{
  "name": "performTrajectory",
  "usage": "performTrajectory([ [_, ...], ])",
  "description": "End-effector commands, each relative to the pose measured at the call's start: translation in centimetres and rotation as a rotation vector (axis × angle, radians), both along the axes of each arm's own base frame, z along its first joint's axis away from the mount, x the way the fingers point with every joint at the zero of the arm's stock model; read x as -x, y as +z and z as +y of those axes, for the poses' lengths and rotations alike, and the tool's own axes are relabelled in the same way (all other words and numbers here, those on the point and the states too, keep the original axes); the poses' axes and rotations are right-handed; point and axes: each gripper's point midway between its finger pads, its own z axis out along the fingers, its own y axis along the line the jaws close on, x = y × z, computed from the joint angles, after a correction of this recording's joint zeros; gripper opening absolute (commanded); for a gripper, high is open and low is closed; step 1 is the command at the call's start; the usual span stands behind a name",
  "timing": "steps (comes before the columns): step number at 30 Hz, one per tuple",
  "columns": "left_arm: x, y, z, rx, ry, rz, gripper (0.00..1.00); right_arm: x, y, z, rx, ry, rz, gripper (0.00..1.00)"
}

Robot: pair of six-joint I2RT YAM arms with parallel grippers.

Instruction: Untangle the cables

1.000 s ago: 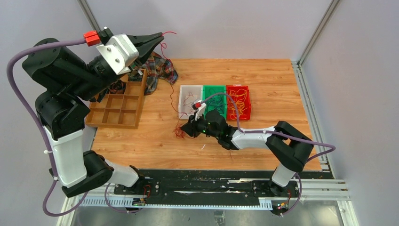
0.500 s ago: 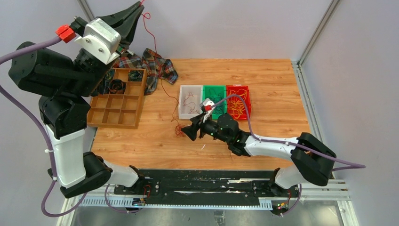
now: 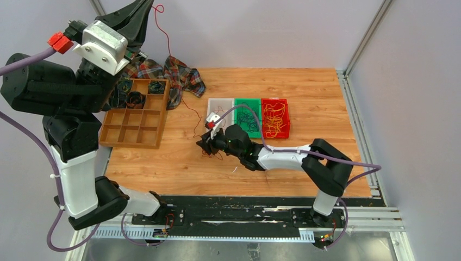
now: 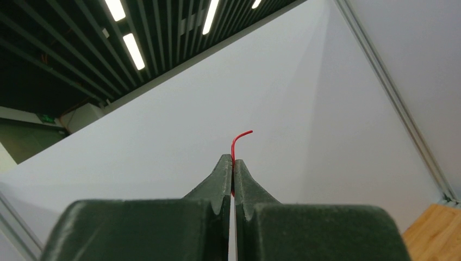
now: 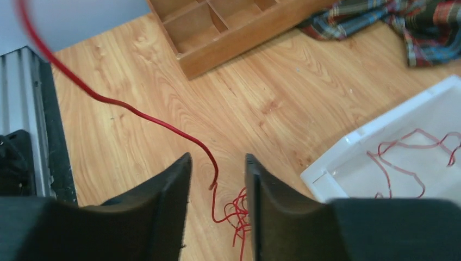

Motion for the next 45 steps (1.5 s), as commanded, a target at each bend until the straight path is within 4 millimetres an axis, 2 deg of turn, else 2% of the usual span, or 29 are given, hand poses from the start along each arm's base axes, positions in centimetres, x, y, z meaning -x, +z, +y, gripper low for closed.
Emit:
performTrajectory([
  [1,1.0,0.7,1.3,0.026,0.026,-0.029,0.0,-1.7,1.2,0.1,0.022,-0.081,-0.075,0.29],
  [4,0.0,-2.3,1.1,-0.017,0.041,0.054,0.0,-1.7,4.0,-0.9,-0.021,-0.102,-0.103,0.03],
  [5,-0.4,-3.8,1.0,-0.031,0.048,0.092,0.0,-1.7,5.3,-1.3,-0.043,-0.105,-0.113,0.01],
  [10,-2.9,-13.9,0.4,-0.114,0.097,0.334,0.0,-0.5,12.5,-3.6,-0.19,-0.094,-0.128,0.01],
  [13,-3.5,-19.8,0.0,-0.145,0.094,0.467,0.01,0.1,16.5,-5.1,-0.278,-0.086,-0.147,0.01],
  [15,-3.3,-22.9,-0.5,-0.157,0.059,0.534,0.01,0.4,18.6,-6.0,-0.325,-0.086,-0.153,0.0],
  [21,-2.0,-30.7,-2.7,-0.182,-0.075,0.73,0.01,0.7,22.9,-7.8,-0.462,-0.08,-0.11,0.01],
  [25,-0.7,-34.7,-4.4,-0.197,-0.191,0.84,0.02,1.2,23.9,-7.4,-0.474,-0.033,-0.079,0.01],
  [29,-0.1,-36.7,-5.6,-0.174,-0.269,0.909,0.07,1.7,24.9,-7.5,-0.509,-0.013,-0.065,0.01],
  [34,-1.0,-38.0,-6.5,-0.072,-0.333,1.023,0.1,2.6,27.0,-7.5,-0.564,0.03,-0.047,0.01],
  [38,-1.7,-36.8,-6.6,0.022,-0.369,0.991,0.18,3.1,27.9,-7.3,-0.584,0.055,-0.026,0.01],
  [41,-1.1,-35.2,-7.1,0.051,-0.448,0.944,0.24,3.4,28.4,-7.1,-0.597,0.077,-0.01,0.01],
  [45,-0.9,-34.5,-7.6,0.047,-0.482,0.925,0.27,3.7,28.6,-6.6,-0.601,0.107,0.014,0.01],
])
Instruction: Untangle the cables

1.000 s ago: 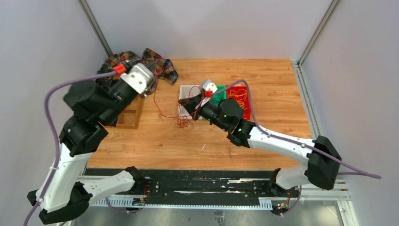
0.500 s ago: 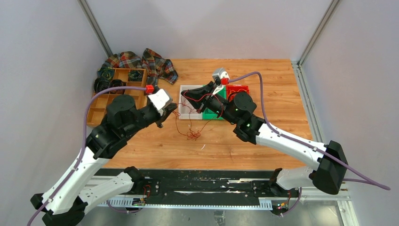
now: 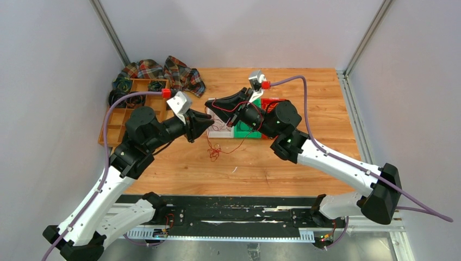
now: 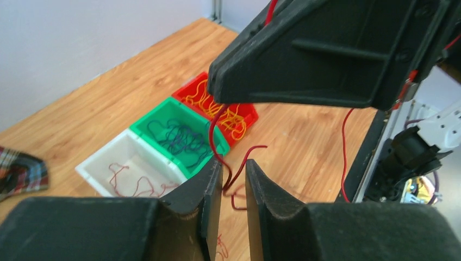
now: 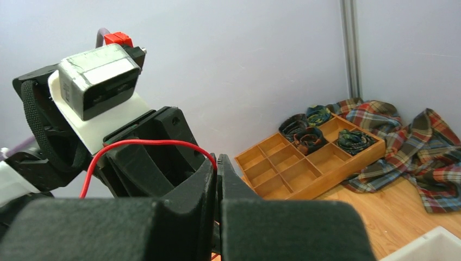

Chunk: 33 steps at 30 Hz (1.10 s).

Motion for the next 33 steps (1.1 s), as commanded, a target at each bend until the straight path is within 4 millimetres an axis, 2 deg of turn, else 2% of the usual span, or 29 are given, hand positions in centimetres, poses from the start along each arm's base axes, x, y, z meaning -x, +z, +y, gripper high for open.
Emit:
performTrajectory([
  [1,0.6,3.5,-0.6,0.099,-0.05,-0.082,0.27,0.6,2.2,0.1,-0.048,0.053,-0.003,0.01],
  [6,0.2,2.8,-0.3,0.075,-0.035,-0.119,0.29,0.8,2.2,0.4,-0.056,0.077,0.021,0.01],
  [8,-0.2,2.6,0.0,0.06,-0.017,-0.135,0.22,0.9,2.4,0.5,-0.059,0.086,0.023,0.01],
  [11,-1.4,2.8,0.9,0.051,0.065,-0.16,0.02,1.0,2.6,0.5,-0.065,0.089,0.027,0.01],
  [16,-1.9,2.7,1.1,0.023,0.083,-0.168,0.01,0.8,2.5,0.5,-0.068,0.09,0.044,0.01],
  [18,-1.8,3.4,1.0,0.025,0.073,-0.184,0.01,0.4,1.9,0.5,-0.048,0.07,0.056,0.1],
  [22,-1.0,6.1,0.5,0.037,0.018,-0.217,0.01,-0.8,-0.1,0.2,-0.008,0.032,0.083,0.29],
  [25,-0.1,7.8,0.1,0.041,-0.035,-0.233,0.01,-1.2,-1.9,0.1,0.029,0.009,0.079,0.5],
  [27,0.5,8.9,0.1,0.045,-0.055,-0.241,0.01,-1.3,-3.6,0.0,0.063,-0.002,0.073,0.59],
  [29,1.0,10.1,0.2,0.051,-0.068,-0.265,0.0,-1.3,-5.3,-0.1,0.097,-0.008,0.068,0.64],
  [33,1.8,11.9,0.1,0.069,-0.093,-0.29,0.01,-0.7,-7.8,0.4,0.147,0.032,0.029,0.67],
])
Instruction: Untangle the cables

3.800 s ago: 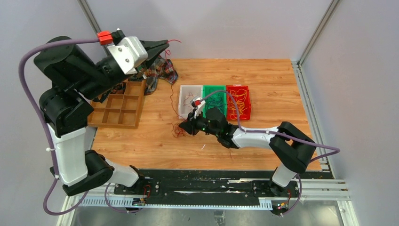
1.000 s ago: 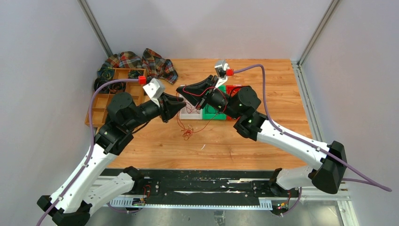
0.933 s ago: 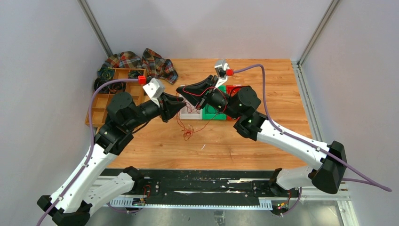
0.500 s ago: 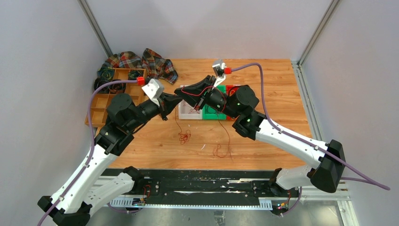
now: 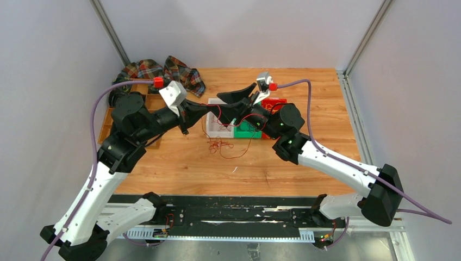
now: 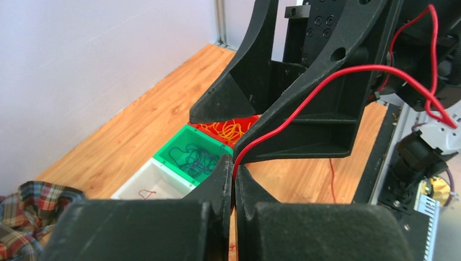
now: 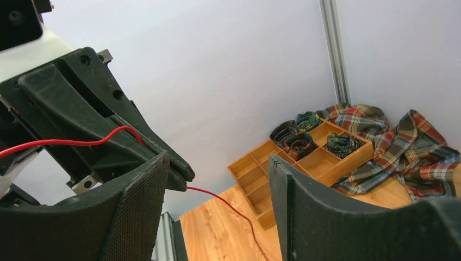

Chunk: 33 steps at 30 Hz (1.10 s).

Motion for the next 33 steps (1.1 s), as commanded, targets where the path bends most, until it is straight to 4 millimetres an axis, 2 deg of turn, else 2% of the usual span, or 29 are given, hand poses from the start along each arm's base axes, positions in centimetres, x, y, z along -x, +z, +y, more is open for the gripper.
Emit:
performTrajectory([
  [1,1.6,6.1,-0.1,0.084,-0.065,-0.154,0.01,0.7,-6.9,1.8,0.178,0.076,-0.011,0.67],
  [8,2.2,9.0,-0.1,0.113,-0.083,-0.202,0.01,1.8,-9.1,3.7,0.237,0.195,-0.011,0.68],
  [13,2.4,10.2,0.3,0.096,-0.07,-0.261,0.01,1.7,-9.9,2.8,0.25,0.166,0.009,0.7],
  [18,1.7,8.8,1.1,0.024,-0.023,-0.299,0.01,0.4,-8.8,0.4,0.273,0.047,0.028,0.7],
  [22,1.4,6.8,1.4,-0.016,-0.001,-0.261,0.01,-0.3,-6.0,-1.8,0.221,-0.038,-0.015,0.72],
  [24,1.8,6.9,1.3,0.007,-0.014,-0.252,0.01,0.4,-5.6,-1.3,0.225,0.011,-0.037,0.72],
  [30,2.5,9.4,0.6,0.082,-0.061,-0.251,0.01,3.2,-6.9,1.7,0.22,0.182,-0.081,0.76],
  [33,2.5,10.2,0.1,0.102,-0.085,-0.237,0.01,3.5,-7.5,3.4,0.246,0.196,-0.096,0.76],
])
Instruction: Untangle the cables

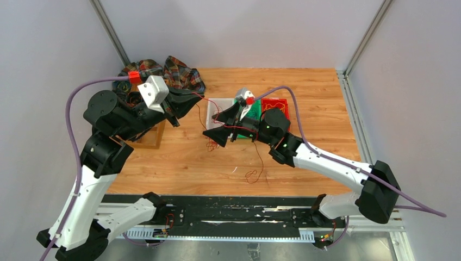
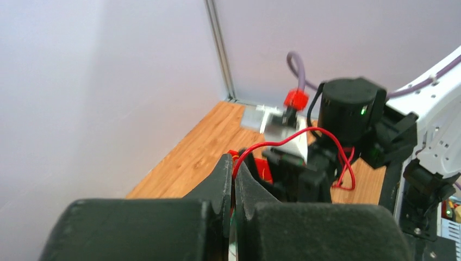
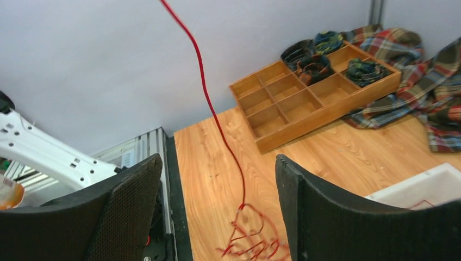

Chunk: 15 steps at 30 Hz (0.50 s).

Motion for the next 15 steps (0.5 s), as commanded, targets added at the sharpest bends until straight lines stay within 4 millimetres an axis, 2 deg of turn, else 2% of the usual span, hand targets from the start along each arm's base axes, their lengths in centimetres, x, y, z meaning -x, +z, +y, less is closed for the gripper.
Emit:
performTrajectory([
  [1,0.8,3.1,-0.7,0.068,-0.059,-0.025,0.01,1.4,0.5,2.6,-0.001,0.075,-0.07,0.76],
  [4,1.5,4.1,-0.9,0.09,-0.091,-0.019,0.01,0.3,0.1,3.5,0.011,0.037,-0.055,0.74],
  [8,2.7,5.9,-0.9,0.114,-0.133,-0.03,0.01,-1.2,-2.4,4.0,0.047,-0.023,-0.013,0.57],
  [12,3.6,7.9,-0.6,0.136,-0.15,-0.058,0.01,-1.4,-5.2,4.3,0.068,-0.026,0.033,0.36],
  [15,4.1,9.6,-0.1,0.16,-0.143,-0.093,0.01,-1.4,-8.1,4.5,0.103,-0.018,0.077,0.28],
])
